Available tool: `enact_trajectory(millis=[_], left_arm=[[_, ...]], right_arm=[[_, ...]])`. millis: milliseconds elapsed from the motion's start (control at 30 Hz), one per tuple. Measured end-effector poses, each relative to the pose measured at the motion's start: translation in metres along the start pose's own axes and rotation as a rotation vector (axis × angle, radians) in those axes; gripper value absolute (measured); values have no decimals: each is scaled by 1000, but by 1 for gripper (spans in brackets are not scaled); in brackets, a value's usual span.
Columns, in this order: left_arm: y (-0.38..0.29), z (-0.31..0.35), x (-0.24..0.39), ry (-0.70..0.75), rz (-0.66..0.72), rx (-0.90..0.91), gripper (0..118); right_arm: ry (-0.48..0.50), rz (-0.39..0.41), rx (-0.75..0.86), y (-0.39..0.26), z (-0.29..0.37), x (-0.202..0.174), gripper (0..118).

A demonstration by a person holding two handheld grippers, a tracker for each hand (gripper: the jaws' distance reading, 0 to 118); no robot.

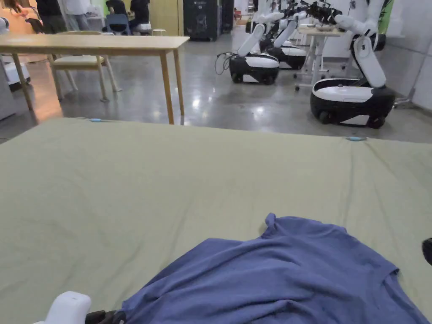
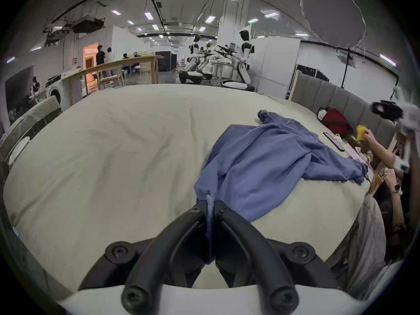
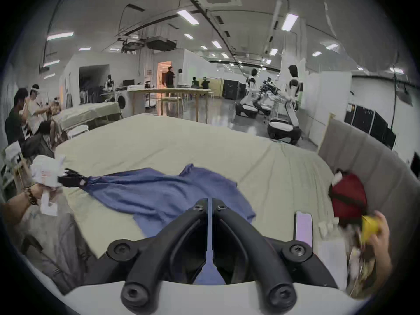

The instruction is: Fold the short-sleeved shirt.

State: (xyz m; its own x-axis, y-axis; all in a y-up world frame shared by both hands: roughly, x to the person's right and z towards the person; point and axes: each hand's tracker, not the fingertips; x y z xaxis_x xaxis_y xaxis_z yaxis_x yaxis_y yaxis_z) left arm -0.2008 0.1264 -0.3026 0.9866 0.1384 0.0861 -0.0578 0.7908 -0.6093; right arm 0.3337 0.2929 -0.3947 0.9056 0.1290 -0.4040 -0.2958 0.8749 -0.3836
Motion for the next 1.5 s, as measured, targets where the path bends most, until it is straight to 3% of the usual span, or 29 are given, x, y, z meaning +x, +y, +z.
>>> enact_trajectory(millis=[200, 233, 300, 333, 467, 600, 700, 733, 767, 800, 833, 867, 967, 1133, 1300, 1400, 1500], left_arm=[[-2, 1, 10, 8, -1, -11, 4], [0, 2, 15, 8, 1, -11, 4], [2, 2, 19, 7, 17, -14, 4], [2, 2, 20, 3, 24, -16, 4], [9, 1, 27, 5, 40, -18, 4], [14, -4, 27, 10, 60, -27, 4], [18, -9, 28, 18, 64, -36, 4], [18, -9, 29, 18, 65, -37, 4], [20, -11, 28, 17, 65, -40, 4], [20, -12, 29, 16, 63, -41, 4], [21, -13, 30, 19, 58, -40, 4], [22, -14, 31, 23, 55, -42, 4], [27, -14, 30, 20, 66, -34, 4], [63, -8, 26, 1, 95, 70, 4], [145, 1, 30, -55, 81, 243, 4], [217, 9, 40, -10, 44, 343, 4], [286, 20, 47, -3, 42, 414, 4]], right_arm=[[97, 41, -200, 31, -168, 58, 7], [118, 48, -238, 29, -193, 64, 24], [141, 71, -324, 20, -241, 73, 73], [114, 85, -363, 14, -261, 74, 87], [53, 105, -490, -4, -329, 81, 87], [89, 29, -546, -13, -368, 81, 80], [126, 51, -542, -20, -378, 59, 41], [124, 97, -542, -21, -377, 50, 26], [127, 147, -524, -20, -372, 44, 19], [183, 118, -540, -18, -369, 41, 19], [161, 128, -553, -16, -364, 32, 10], [119, 208, -565, -16, -359, 27, 9], [127, 147, -522, -8, -335, 28, 9], [140, -1, -199, 37, -229, 40, 9], [-46, 42, 85, 115, -122, 42, 9], [-101, 72, 207, 177, -68, 52, 9], [-226, 121, 325, 223, -26, 55, 8]])
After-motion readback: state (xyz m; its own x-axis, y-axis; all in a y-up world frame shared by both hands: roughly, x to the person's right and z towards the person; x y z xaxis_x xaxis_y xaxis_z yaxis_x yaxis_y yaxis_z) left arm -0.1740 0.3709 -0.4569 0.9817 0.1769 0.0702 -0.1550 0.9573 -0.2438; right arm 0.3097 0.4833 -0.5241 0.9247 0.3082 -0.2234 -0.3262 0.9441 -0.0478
